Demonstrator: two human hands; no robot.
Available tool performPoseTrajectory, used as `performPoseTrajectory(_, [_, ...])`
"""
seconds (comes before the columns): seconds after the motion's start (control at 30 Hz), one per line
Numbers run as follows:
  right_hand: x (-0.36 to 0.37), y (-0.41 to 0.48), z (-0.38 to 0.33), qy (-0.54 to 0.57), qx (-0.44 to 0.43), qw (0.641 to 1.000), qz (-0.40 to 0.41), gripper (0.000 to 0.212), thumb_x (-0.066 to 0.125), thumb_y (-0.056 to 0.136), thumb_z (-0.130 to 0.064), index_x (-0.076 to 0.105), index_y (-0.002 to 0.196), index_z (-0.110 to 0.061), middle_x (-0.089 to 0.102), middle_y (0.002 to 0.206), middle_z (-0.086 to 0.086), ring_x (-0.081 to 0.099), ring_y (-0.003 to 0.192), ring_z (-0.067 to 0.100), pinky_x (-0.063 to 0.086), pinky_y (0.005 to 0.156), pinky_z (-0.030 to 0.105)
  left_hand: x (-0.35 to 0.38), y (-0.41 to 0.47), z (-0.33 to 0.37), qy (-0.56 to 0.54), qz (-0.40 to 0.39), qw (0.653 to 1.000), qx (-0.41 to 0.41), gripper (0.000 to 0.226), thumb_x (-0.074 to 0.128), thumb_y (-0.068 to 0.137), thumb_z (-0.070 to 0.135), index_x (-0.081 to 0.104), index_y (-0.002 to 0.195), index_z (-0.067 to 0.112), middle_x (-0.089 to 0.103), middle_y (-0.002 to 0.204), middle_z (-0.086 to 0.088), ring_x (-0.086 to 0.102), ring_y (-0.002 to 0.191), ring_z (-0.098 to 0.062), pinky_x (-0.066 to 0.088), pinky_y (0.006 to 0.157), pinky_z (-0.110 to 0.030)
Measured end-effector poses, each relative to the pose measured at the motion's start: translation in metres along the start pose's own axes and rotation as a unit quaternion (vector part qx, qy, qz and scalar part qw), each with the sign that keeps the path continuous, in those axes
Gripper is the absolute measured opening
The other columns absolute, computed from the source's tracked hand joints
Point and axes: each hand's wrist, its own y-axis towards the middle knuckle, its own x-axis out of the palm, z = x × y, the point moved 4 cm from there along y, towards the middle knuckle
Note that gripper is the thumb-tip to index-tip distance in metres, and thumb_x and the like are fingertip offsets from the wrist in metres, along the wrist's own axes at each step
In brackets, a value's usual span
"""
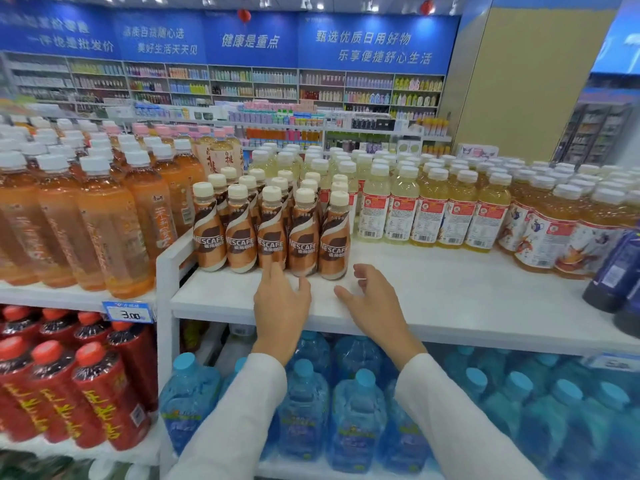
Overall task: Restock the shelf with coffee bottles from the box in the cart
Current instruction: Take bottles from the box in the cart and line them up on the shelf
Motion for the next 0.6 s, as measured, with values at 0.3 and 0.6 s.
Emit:
performPoseTrajectory(0.3, [-0.024, -0.083, 0.01, 0.041, -0.054, 0.997, -0.036, 0.04, 0.059, 0.099, -0.041, 0.055, 0.136, -0.027, 0.054, 0.132, -0.017, 0.047, 0.124, 0.003, 0.038, 0.103, 0.02, -0.048, -0.082, -0.021, -0.043, -0.041, 0.998, 0.008, 0.045, 0.058, 0.1, 0.032, 0.051, 0.142, 0.017, 0.054, 0.139, 0.003, 0.047, 0.127, -0.014, 0.037, 0.103, -0.025])
performPoseTrajectory(0.6, [0.02, -0.189, 0.033, 0.073, -0.078, 0.99, -0.087, 0.043, 0.063, 0.097, -0.039, 0.057, 0.136, -0.025, 0.053, 0.133, -0.014, 0.045, 0.124, 0.001, 0.032, 0.107, 0.022, -0.112, -0.223, -0.091, 0.01, -0.009, 0.995, -0.096, 0.047, 0.064, 0.097, 0.03, 0.054, 0.142, 0.019, 0.056, 0.137, 0.011, 0.052, 0.13, -0.013, 0.033, 0.099, -0.014])
